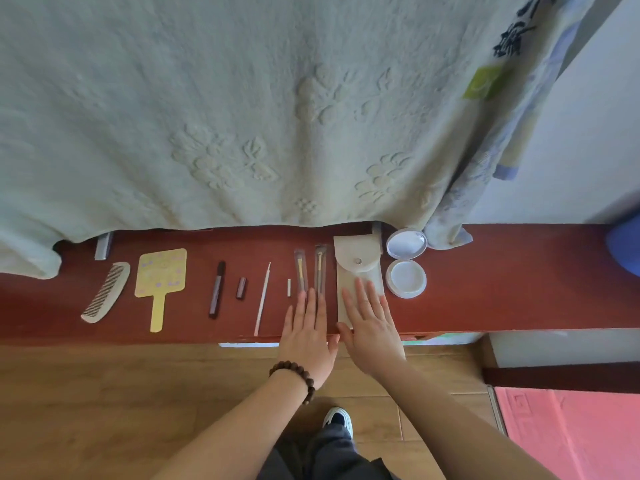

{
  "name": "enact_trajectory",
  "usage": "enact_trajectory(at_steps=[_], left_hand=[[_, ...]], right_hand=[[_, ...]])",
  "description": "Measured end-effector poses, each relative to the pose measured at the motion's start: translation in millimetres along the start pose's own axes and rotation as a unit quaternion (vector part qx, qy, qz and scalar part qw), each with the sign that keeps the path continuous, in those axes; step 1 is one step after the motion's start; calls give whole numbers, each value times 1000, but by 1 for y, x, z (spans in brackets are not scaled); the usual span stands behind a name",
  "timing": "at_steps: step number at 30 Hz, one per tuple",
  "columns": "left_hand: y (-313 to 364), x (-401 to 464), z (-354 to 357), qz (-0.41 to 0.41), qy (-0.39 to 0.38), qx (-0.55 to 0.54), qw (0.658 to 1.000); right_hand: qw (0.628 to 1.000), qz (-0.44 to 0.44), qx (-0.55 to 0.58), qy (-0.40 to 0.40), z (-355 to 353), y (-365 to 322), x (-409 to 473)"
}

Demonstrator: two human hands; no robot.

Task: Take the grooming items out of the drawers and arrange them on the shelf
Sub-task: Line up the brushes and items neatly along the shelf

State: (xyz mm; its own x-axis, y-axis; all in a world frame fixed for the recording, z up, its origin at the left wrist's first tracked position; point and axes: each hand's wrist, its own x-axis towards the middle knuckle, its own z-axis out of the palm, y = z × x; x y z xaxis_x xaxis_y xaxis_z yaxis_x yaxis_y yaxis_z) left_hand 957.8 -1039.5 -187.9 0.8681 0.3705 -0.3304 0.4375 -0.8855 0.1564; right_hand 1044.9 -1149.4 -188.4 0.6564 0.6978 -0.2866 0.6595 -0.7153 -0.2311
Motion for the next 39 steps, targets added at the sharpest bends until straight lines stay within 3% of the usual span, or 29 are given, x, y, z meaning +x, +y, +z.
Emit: enact_trajectory(at_steps=[6,9,13,16,28,34,37,39], left_hand=[[-20,8,-1,24,16,23,999],[-23,10,-2,28,19,23,999],[-20,10,-5,26,17,24,999],[-18,8,-6,22,10,22,999],[-23,8,-9,-9,7,14,1000],[-18,6,-14,-4,18,2,1000],[-14,2,-13,-4,26,-13,1000],[-13,-1,-9,-3,25,-14,1000]], right_hand=[[1000,5,25,-16,1,-9,8],[994,6,106,10,-10,-6,12],[957,136,202,156,-29,37,9],[939,208,234,140,-36,71,11],[926,244,213,195,-24,61,23],[925,239,207,211,-29,54,17],[948,130,137,255,-24,28,5],[978,37,92,182,-15,5,0]])
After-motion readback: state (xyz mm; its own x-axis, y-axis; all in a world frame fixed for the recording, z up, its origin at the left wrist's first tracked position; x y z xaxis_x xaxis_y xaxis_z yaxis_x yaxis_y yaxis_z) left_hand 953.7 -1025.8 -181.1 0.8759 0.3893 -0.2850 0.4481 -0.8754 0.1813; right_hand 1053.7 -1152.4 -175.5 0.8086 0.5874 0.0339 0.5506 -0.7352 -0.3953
